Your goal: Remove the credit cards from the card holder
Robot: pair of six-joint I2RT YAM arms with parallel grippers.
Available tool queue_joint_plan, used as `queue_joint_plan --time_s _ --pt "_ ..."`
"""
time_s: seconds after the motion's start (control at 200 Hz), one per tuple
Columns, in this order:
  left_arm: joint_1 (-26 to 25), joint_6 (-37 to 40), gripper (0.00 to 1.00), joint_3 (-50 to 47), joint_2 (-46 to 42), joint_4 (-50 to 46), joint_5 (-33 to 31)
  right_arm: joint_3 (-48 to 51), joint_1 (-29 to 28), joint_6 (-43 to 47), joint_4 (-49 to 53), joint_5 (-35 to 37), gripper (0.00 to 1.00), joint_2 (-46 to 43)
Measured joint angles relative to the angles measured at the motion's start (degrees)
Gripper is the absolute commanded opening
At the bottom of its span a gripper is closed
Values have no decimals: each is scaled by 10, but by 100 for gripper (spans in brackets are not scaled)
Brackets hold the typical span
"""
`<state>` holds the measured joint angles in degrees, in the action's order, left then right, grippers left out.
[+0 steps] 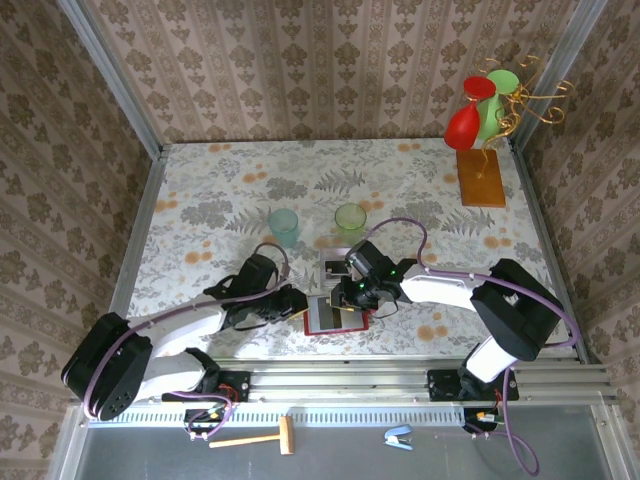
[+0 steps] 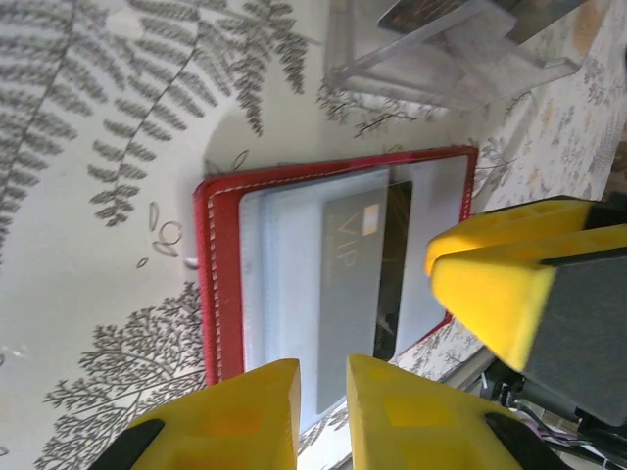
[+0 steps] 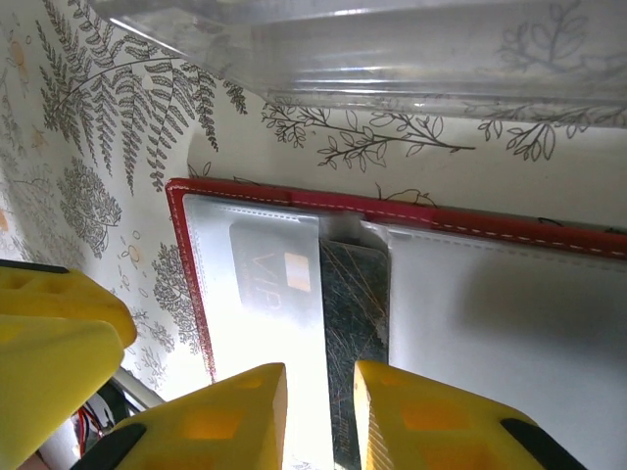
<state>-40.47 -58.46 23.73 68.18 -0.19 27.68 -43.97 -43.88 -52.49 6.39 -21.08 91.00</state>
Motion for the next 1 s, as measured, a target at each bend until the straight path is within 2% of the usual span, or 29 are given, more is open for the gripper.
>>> queue_joint_plan --time_s 0.475,1.0 --pt "-34 0 19 30 85 25 4 51 16 -3 2 9 25 -38" --pt "-35 0 20 38 97 34 10 71 5 -32 -1 9 25 -48"
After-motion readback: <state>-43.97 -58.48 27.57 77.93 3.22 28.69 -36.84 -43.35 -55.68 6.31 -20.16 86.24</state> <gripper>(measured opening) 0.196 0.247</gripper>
